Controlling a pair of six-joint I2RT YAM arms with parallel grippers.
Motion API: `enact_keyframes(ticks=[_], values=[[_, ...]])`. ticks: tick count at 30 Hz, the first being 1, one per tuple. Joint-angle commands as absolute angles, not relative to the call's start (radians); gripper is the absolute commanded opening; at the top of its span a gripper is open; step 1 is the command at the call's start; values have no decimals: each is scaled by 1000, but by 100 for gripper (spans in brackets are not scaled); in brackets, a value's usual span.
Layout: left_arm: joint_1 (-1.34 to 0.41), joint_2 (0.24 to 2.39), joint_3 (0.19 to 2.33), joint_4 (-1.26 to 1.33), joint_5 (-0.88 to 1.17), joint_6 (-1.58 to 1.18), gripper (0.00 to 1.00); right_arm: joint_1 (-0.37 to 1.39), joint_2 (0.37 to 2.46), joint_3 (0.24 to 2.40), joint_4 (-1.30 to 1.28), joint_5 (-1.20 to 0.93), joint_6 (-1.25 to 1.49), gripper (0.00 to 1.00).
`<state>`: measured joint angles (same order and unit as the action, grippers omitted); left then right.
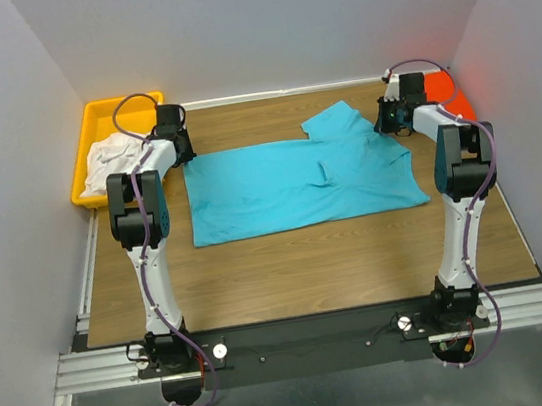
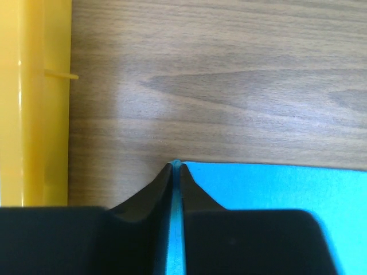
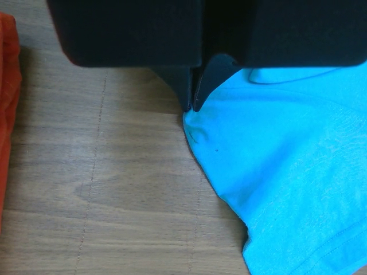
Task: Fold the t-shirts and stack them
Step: Fold the tshirt
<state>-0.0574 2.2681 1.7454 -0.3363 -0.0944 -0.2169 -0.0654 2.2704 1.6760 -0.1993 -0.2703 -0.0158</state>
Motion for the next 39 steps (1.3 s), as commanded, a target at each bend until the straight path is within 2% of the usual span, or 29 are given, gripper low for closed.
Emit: enact_keyframes(ticks=[1,2,3,16,26,39], values=[[-38,2324,1752,-368,-55,-176,11,-74,2276,1675,-248,-227,-12,1],[-38,2322,1752,-368,-51,-173,11,-74,2275,1678,-249,-227,-11,1],[-38,2324,1752,-365,-45,-163,0,-74,2275,1687,-249,-227,-8,1],[-37,2178,1732,-348,-14,-150,0,-75,2169,1700,-256,-241,35,1],[-32,1999,1577,-293,-8,-182,0,-77,2048,1600,-255,-198,71,1],[-25,1795,1249,-207,20,-239,0,-92,1901,1382,-249,-31,184,1]])
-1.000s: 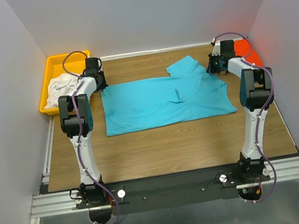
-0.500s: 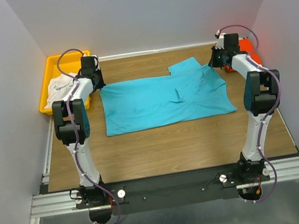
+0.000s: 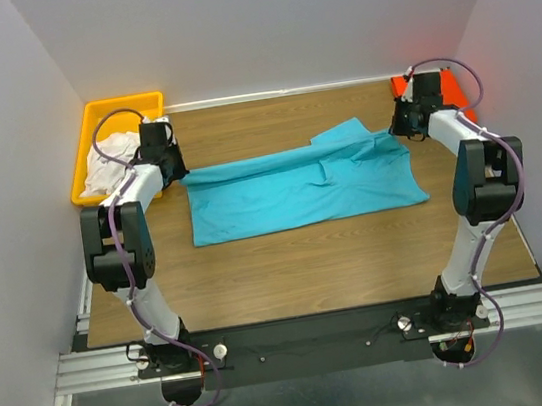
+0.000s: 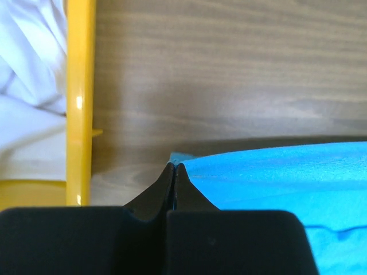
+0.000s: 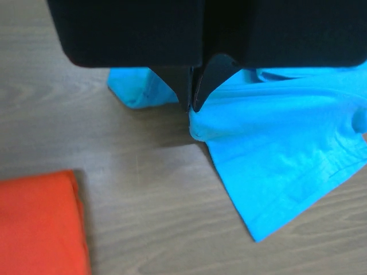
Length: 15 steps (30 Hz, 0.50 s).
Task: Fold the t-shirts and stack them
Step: Fold the tshirt
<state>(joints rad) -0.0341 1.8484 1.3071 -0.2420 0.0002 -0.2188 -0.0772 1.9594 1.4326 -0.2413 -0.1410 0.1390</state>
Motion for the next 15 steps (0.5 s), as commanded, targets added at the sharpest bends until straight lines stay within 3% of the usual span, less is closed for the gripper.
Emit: enact_keyframes(ticks=[1,15], values=[[-25,1787,1235,-203,17,-239,0,-95,1893,1371,-247,-19,193,1],[-26,1720,1123,-163,69,-250,0,-104,1802,1235,-212,113,311,1]])
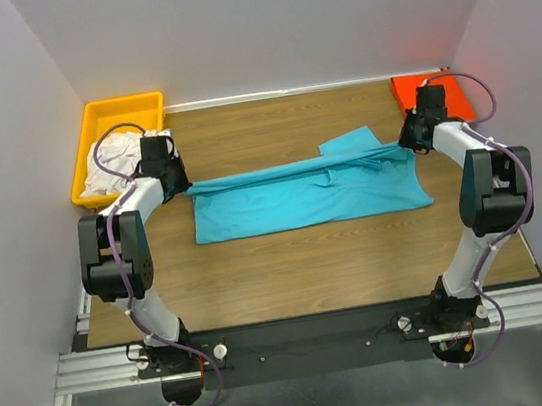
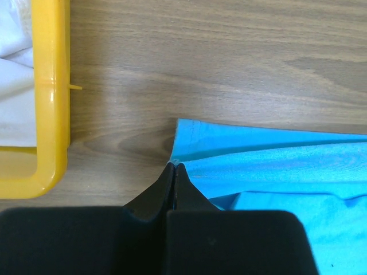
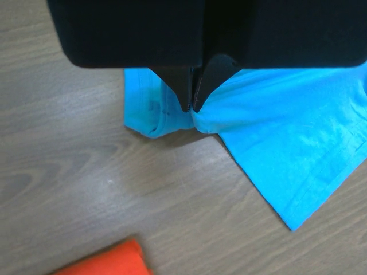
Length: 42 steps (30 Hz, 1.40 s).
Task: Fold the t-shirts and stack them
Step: Fold the tshirt
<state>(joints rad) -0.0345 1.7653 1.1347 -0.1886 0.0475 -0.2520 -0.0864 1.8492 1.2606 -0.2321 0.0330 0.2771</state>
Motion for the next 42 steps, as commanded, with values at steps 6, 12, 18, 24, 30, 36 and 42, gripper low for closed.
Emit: enact_keyframes(ticks=[6,12,18,24,30,36,42], values=[[-41,1704,1123,-160,78,-242,0,-104,1792,1247,-209,127,311,1],[-64,1690,1094,-155,66,-241,0,-106,1796,1224,-203,167,321,1],[-86,1664,1036,-141,72,-253,0,-120,1824,1204,-187,183,347,1],[-100,1640,980,-127,66,-267,0,-135,1858,1197,-176,190,350,1],[-126,1647,948,-118,66,-275,1,-147,1885,1190,-172,189,353,1],[-147,1654,943,-126,43,-294,36,-147,1881,1190,-173,173,348,13],[-147,1556,942,-158,17,-301,48,-146,1806,1203,-176,97,313,36]])
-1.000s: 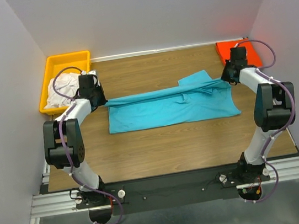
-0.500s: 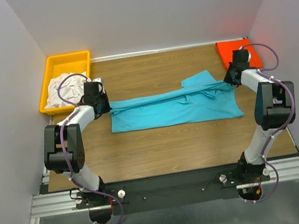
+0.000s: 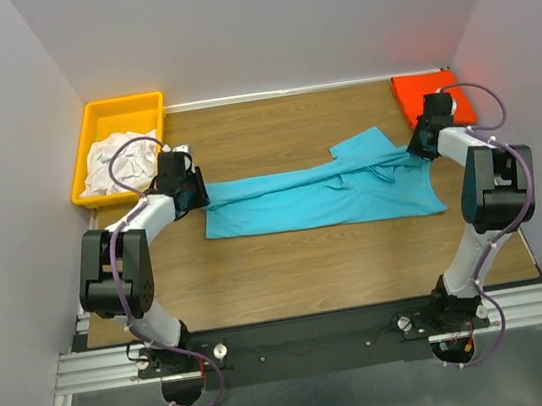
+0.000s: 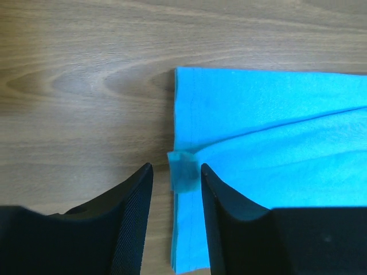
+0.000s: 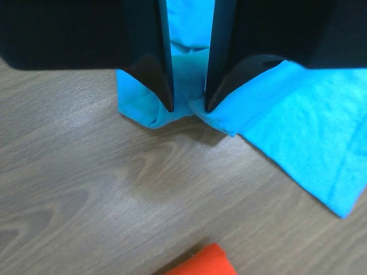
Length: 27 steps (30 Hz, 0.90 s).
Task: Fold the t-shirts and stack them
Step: Fold the tshirt
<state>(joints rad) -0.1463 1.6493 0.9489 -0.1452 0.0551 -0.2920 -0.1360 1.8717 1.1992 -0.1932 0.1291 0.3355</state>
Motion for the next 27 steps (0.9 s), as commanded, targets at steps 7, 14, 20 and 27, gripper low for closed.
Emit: enact_keyframes(ticks=[7,14,20,27], values=[[-147,1378,904,-163,-57,-270,67,-112,1801,1307,-187,-46,236,58],[-149,1220,853,-176,-117,-259,73,-20,1954,1437,-193,-69,164,64],[-149,1141,787,-169,-153,-250,72,44,2078,1538,-199,-37,123,64],[-147,1094,735,-137,-118,-256,72,92,2184,1609,-216,-5,100,64]])
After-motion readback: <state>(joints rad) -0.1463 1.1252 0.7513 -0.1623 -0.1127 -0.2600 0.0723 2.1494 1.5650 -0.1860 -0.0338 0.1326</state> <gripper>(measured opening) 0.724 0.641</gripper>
